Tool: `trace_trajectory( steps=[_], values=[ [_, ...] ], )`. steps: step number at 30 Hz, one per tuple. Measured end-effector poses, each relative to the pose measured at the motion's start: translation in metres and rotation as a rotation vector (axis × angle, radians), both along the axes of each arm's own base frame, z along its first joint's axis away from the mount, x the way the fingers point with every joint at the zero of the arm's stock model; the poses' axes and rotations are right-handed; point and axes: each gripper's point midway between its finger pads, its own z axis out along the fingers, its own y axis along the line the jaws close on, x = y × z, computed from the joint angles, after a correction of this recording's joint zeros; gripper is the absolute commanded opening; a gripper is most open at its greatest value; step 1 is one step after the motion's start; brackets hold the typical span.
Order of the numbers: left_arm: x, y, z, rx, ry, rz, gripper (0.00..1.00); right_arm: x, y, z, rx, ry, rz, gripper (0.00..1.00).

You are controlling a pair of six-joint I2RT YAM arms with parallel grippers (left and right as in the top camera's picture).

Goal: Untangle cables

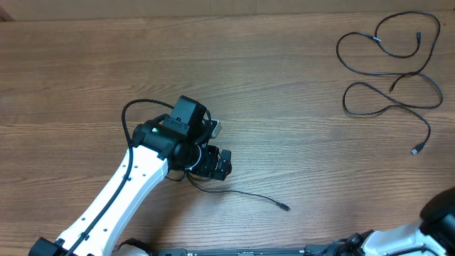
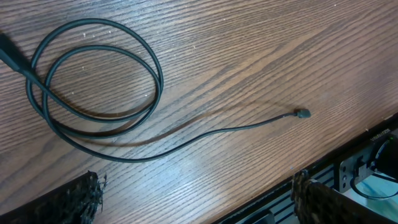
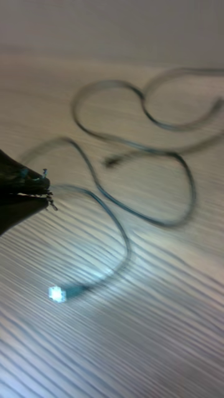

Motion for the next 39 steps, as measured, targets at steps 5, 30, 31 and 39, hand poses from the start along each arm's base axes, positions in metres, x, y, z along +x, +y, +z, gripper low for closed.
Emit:
trace_trajectory(
  steps=[5, 30, 31, 39],
  values=[
    [0.0, 0.0, 0.0, 0.0, 0.0, 0.0, 1.0, -0.001, 0.069, 0.02, 0.183, -0.038, 0.14, 0.34],
    [0.001, 0.0, 0.0, -0.001, -0.003, 0.0, 1.0, -0.026, 0.414, 0.009, 0.128, 0.143, 1.407, 1.0],
    [0.001, 0.0, 0.0, -0.001, -0.003, 0.0, 1.0, -0.028, 0.419, 0.009, 0.127, 0.144, 1.423, 1.0],
    [0.009, -0.005, 0.003, -0.022, -0.026, 0.033, 1.0, -0.034, 0.451, 0.01, 0.093, 0.106, 1.522, 1.0]
  ],
)
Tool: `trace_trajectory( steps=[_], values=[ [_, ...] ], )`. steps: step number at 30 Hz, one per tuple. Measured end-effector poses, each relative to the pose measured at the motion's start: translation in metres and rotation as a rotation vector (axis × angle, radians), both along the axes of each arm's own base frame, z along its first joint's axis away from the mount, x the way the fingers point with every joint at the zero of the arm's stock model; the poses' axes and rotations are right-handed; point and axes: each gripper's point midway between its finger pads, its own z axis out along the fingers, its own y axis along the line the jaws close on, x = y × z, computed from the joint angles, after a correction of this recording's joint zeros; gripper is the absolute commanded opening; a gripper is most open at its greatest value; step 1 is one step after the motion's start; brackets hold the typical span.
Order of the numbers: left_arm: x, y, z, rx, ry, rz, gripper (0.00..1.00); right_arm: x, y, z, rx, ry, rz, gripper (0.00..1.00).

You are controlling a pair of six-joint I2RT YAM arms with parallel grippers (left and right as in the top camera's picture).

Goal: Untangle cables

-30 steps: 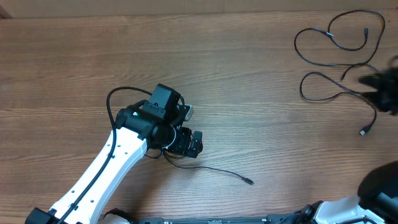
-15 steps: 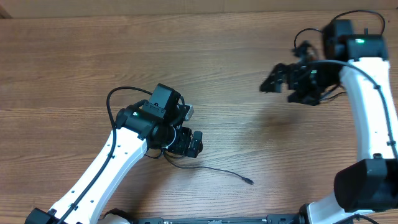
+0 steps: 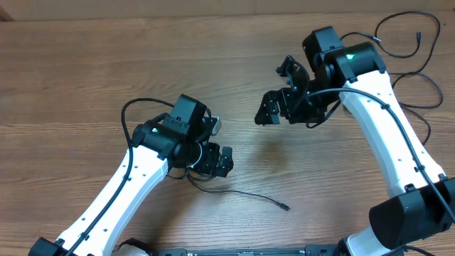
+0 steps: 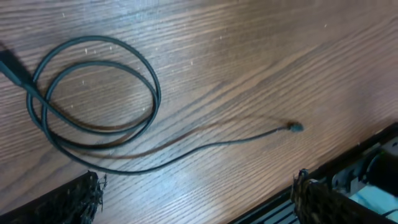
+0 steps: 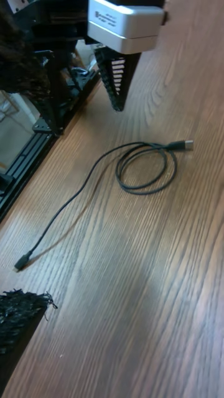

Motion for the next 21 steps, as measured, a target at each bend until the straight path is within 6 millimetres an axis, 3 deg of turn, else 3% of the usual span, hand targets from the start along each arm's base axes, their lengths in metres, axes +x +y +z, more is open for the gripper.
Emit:
trace_trajectory(
  steps=[7, 11, 16, 21],
  values=[
    [0.004, -0.002, 0.001, -0.015, 0.015, 0.071, 1.0, 0.008, 0.006, 0.001, 0.007, -0.03, -0.019, 1.0],
    [-0.008, 0.003, -0.002, 0.015, 0.08, 0.113, 0.99, 0.009, 0.006, 0.001, 0.004, -0.028, -0.029, 1.0],
    [-0.015, 0.036, -0.014, 0.179, 0.136, 0.3, 1.0, 0.014, 0.008, 0.002, 0.012, -0.051, -0.032, 1.0],
    [0.0, 0.066, -0.018, 0.258, 0.115, 0.505, 1.0, 0.019, 0.009, 0.003, 0.02, -0.072, -0.032, 1.0]
  ],
)
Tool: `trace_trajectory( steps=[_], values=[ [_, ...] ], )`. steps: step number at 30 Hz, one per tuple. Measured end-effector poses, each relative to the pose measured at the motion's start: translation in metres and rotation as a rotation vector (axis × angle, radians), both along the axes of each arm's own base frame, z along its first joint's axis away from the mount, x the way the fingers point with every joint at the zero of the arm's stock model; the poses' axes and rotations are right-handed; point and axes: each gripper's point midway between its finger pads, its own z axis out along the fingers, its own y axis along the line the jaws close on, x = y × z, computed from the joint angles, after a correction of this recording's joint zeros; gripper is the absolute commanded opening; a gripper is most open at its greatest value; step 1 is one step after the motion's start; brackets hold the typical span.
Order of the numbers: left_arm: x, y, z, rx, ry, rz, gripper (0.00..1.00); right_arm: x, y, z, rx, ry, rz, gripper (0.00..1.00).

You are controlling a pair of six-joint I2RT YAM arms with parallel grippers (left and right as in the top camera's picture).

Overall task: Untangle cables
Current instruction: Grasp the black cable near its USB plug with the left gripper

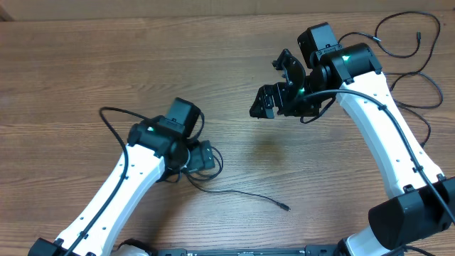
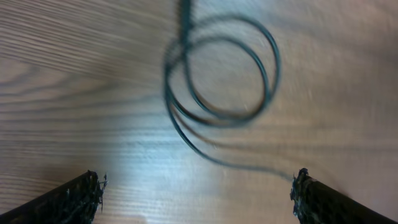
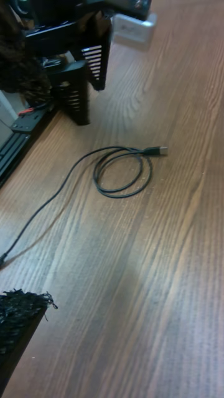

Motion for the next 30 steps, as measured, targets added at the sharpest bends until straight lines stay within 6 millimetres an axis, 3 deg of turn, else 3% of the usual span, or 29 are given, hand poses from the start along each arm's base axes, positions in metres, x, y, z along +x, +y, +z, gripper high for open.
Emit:
trace_trajectory(
  steps=[4, 10, 24, 30],
  values=[
    [0.015, 0.019, 0.001, 0.018, -0.034, 0.125, 1.0, 0.002, 0.0, 0.0, 0.003, -0.01, 0.0, 1.0],
    [0.029, 0.035, -0.002, 0.019, -0.052, 0.24, 0.87, 0.002, 0.001, 0.001, 0.003, -0.01, 0.0, 1.0],
    [0.031, 0.019, -0.081, 0.028, 0.194, 0.242, 0.6, 0.002, 0.001, 0.0, 0.003, -0.01, 0.0, 1.0],
    [0.039, 0.013, -0.095, 0.003, 0.194, 0.187, 0.38, 0.002, 0.0, 0.0, 0.003, -0.01, 0.0, 1.0]
  ],
)
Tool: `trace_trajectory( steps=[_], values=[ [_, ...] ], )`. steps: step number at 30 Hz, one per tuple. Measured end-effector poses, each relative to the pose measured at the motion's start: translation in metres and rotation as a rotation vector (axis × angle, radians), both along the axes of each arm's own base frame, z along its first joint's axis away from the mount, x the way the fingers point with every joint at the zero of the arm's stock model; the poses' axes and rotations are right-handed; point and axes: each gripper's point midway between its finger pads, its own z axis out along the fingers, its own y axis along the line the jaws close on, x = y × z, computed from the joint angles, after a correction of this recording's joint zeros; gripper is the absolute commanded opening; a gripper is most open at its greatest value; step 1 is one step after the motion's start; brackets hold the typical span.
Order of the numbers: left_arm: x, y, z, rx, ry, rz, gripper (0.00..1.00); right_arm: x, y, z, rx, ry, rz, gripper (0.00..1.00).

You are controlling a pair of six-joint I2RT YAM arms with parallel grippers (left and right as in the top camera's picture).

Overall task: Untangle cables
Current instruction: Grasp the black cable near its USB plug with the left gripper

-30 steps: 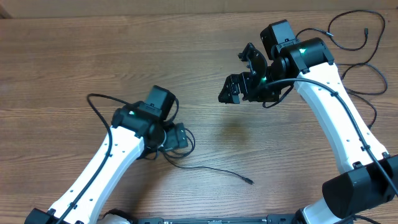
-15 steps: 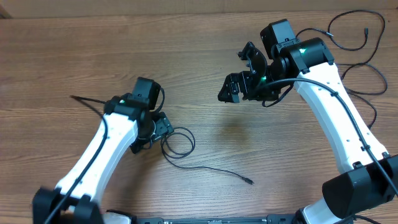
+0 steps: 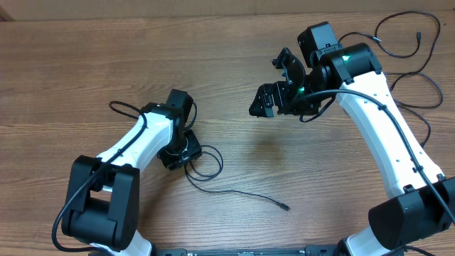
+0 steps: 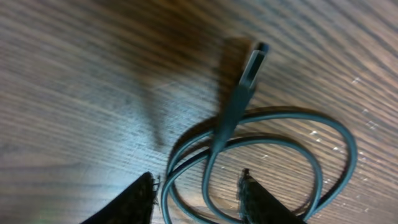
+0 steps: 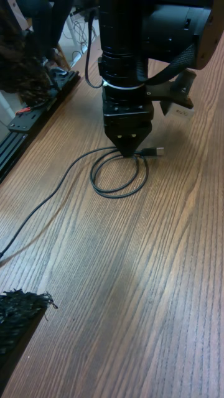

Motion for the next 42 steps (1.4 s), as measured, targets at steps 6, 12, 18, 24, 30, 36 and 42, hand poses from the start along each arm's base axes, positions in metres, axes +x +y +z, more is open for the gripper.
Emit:
trace_trajectory(
  steps=[6, 12, 18, 24, 30, 36, 42],
  values=[
    [0.002, -0.001, 0.0, -0.004, -0.01, -0.02, 0.29, 0.0, 0.0, 0.0, 0.0, 0.0, 0.0, 1.0],
    [-0.002, -0.001, 0.0, -0.002, 0.005, -0.017, 0.24, 0.0, 0.0, 0.0, 0.0, 0.0, 0.0, 1.0],
    [-0.01, -0.018, -0.001, -0.029, 0.024, -0.059, 0.26, 0.0, 0.0, 0.0, 0.0, -0.001, 0.0, 1.0],
    [-0.014, -0.02, -0.001, -0.012, 0.04, -0.033, 0.26, 0.0, 0.0, 0.0, 0.0, -0.001, 0.0, 1.0],
    [-0.015, -0.018, -0.002, 0.001, 0.043, -0.018, 0.24, 0.0, 0.0, 0.0, 0.001, -0.001, 0.0, 1.0],
    [-0.015, -0.015, -0.003, 0.021, 0.042, 0.005, 0.25, 0.0, 0.0, 0.0, 0.001, -0.002, 0.0, 1.0],
    [-0.013, -0.012, -0.015, 0.032, 0.01, 0.028, 0.26, 0.0, 0.0, 0.0, 0.001, -0.002, 0.001, 1.0]
  ],
)
